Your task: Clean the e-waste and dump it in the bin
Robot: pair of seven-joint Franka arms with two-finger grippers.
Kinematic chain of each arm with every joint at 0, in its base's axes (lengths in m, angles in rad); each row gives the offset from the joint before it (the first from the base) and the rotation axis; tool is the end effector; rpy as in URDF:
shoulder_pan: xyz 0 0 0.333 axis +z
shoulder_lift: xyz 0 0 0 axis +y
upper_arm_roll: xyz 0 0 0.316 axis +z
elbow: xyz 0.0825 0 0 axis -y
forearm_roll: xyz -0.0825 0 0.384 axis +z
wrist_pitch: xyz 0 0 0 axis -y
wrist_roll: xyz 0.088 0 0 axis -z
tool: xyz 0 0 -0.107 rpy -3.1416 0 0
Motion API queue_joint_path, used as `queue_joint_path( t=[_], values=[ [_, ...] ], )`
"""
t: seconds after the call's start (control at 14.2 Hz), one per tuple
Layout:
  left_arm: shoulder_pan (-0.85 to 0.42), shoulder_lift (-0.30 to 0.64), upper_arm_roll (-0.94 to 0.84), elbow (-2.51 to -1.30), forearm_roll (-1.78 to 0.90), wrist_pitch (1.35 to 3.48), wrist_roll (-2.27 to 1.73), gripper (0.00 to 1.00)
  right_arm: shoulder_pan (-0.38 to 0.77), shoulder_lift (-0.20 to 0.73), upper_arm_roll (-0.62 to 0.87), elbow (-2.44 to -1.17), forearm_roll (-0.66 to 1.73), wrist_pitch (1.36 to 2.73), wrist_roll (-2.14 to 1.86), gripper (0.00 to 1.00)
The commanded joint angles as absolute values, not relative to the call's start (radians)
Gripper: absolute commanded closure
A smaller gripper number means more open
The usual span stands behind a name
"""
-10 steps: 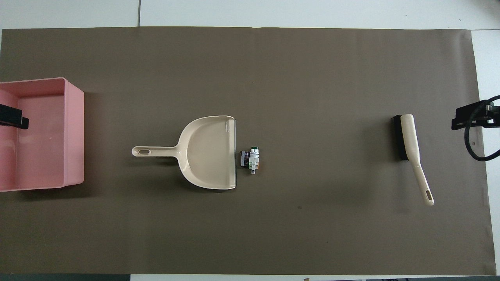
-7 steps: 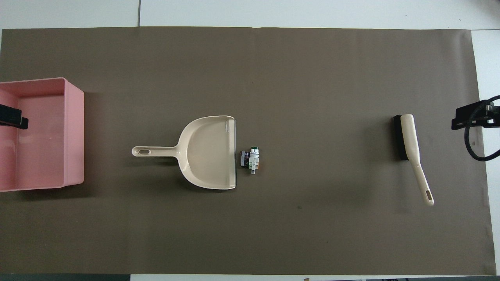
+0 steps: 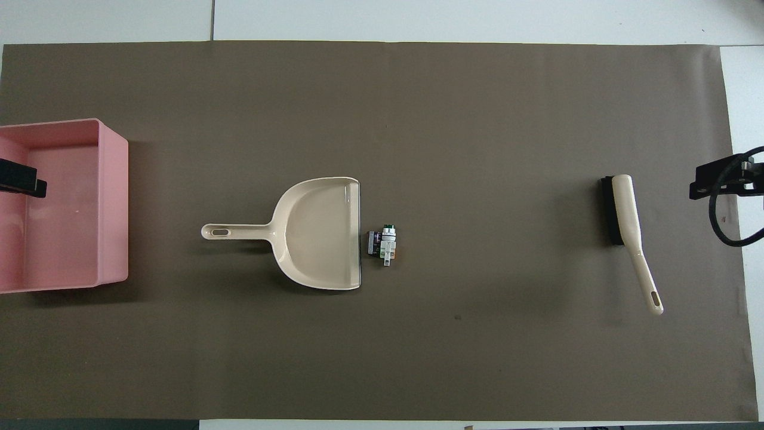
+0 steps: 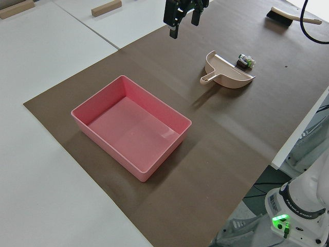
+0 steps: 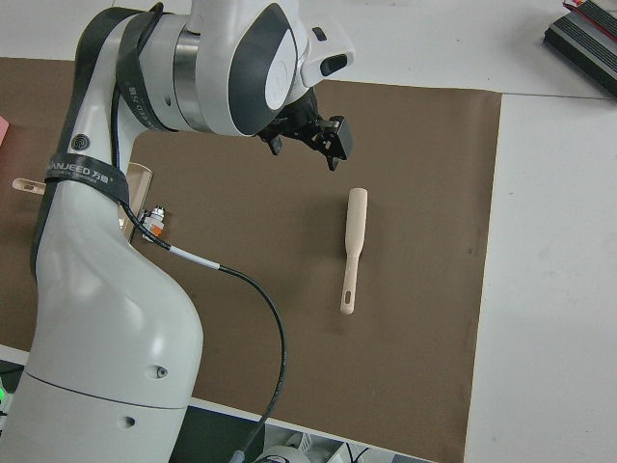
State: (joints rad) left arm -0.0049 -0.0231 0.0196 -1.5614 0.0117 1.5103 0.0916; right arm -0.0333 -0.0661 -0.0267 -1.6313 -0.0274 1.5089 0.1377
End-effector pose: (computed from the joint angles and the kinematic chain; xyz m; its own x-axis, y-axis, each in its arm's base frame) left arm 0.5412 0.0094 0.6363 0.9967 -0.0761 -0.0289 -0.0764 -0.9970 -0.0086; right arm 0.5257 -0.0351 0.6266 0.9789 -0.1978 -0.0522 -0.1963 -0.9800 0.0331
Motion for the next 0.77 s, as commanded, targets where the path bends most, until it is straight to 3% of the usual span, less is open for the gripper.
queue_joint_path(
  t=[0.0, 0.14, 0.42, 0.7],
  values=[
    [-0.009, -0.032, 0.011, -1.572, 0.022, 1.525, 0.122, 0.02, -0.052, -0.097, -0.028, -1.672, -0.028, 1.508, 0.097, 0.01],
    [-0.023, -0.026, 0.008, -1.572, 0.005, 1.525, 0.246, 0.02, -0.092, -0.156, -0.028, -1.8, -0.026, 1.549, 0.046, 0.01],
    [-0.098, 0.006, 0.006, -1.578, -0.045, 1.588, 0.534, 0.01, -0.146, -0.334, -0.031, -2.248, -0.012, 1.88, -0.098, 0.01],
    [-0.147, 0.035, 0.006, -1.597, -0.031, 1.588, 0.941, 0.04, -0.192, -0.261, -0.034, -2.423, 0.006, 2.095, -0.181, 0.01]
  ],
)
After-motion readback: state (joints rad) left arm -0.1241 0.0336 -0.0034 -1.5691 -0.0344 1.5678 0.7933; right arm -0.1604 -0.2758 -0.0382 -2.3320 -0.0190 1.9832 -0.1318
